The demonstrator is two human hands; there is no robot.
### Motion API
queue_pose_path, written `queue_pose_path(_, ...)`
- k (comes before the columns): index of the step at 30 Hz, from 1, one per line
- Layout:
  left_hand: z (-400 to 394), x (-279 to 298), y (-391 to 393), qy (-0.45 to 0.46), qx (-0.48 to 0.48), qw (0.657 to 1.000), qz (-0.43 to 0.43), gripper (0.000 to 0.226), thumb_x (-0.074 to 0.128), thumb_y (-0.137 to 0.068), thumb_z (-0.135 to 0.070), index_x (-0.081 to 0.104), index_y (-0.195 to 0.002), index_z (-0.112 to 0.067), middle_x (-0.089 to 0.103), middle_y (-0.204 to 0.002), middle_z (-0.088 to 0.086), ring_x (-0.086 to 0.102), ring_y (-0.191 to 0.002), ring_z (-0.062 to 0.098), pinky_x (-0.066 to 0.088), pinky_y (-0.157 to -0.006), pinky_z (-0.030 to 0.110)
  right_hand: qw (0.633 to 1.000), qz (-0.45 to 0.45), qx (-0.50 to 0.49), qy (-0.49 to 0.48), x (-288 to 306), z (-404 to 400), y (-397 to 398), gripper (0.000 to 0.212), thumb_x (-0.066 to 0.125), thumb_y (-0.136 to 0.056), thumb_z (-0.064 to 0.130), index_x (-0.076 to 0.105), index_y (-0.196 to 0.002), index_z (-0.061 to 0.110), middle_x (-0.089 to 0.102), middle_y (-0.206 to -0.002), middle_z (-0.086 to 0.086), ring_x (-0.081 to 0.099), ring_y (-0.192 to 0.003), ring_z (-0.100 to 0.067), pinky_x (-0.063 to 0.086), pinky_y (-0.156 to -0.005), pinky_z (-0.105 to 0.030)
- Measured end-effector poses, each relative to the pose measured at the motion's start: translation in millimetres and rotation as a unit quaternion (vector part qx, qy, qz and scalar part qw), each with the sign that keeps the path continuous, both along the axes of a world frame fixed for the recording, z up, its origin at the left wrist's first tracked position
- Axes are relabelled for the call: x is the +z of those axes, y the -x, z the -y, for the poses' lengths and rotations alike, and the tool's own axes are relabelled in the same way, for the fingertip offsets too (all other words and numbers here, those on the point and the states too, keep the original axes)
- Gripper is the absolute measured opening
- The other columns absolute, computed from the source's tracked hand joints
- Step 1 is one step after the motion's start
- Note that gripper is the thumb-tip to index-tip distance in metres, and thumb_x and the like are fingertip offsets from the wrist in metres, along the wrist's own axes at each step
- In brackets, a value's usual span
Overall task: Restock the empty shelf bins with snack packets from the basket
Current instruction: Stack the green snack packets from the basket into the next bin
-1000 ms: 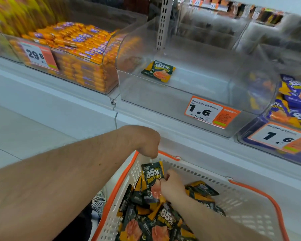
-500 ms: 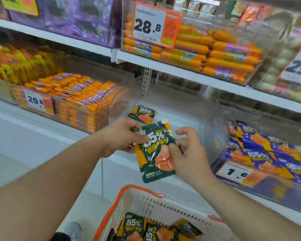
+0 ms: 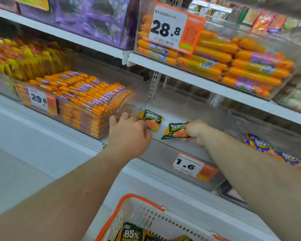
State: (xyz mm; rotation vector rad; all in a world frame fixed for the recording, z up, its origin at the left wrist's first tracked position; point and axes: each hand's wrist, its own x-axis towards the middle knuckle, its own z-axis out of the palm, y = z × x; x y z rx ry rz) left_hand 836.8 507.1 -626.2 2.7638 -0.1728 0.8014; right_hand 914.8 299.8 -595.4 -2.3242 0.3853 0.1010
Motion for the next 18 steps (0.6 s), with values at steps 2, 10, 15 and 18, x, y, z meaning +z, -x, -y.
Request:
queue_pose_path(2, 3.9, 1.9, 4.7, -0.007, 0.007, 0.999, -0.044, 0.053, 0.019, -0.083, -0.037, 0.068, -0.077, -0.018, 0.068, -0.082, 0.001, 0.055, -0.093, 0.028, 0.022, -0.088, 0.042, 0.974, -0.076, 0.083, 0.195, -5.6, -1.1, -8.9, 0.023, 0.058, -0.095, 0.017, 0.062, -0.111, 0.002, 0.065, -0.108, -0.013, 0.061, -0.084, -0.027, 0.051, -0.062, -0.028)
queue_pose_path(10, 10.8, -4.8, 3.0, -0.033, 0.0, 0.999, -0.029, 0.05, 0.021, -0.082, -0.033, 0.064, -0.063, -0.016, 0.064, -0.062, 0.006, 0.059, -0.068, 0.029, 0.033, -0.08, 0.038, 0.876, -0.154, 0.222, 0.399, -14.8, -15.4, -11.2, 0.05, 0.043, -0.1, 0.026, 0.034, -0.147, 0.012, 0.04, -0.149, -0.013, 0.044, -0.13, -0.029, 0.04, -0.101, -0.029)
queue_pose_path(15, 11.5, -3.6, 3.1, -0.035, -0.007, 0.999, -0.032, 0.058, 0.012, -0.081, -0.037, 0.065, -0.068, -0.017, 0.065, -0.067, 0.004, 0.059, -0.075, 0.028, 0.027, -0.08, 0.037, 0.866, -0.121, 0.225, 0.43, -21.9, -17.1, -23.6, 0.052, 0.044, -0.1, 0.031, 0.031, -0.149, 0.017, 0.044, -0.146, -0.011, 0.048, -0.126, -0.029, 0.043, -0.096, -0.029)
queue_pose_path(18, 10.8, -7.5, 0.8, -0.025, -0.007, 1.0, -0.017, 0.055, 0.014, -0.081, -0.036, 0.064, -0.065, -0.017, 0.063, -0.064, 0.004, 0.058, -0.071, 0.027, 0.026, -0.078, 0.037, 0.867, -0.089, 0.223, 0.436, -25.2, -17.6, -30.3, 0.058, 0.045, -0.098, 0.044, 0.031, -0.15, 0.022, 0.044, -0.147, -0.009, 0.047, -0.127, -0.029, 0.043, -0.098, -0.031)
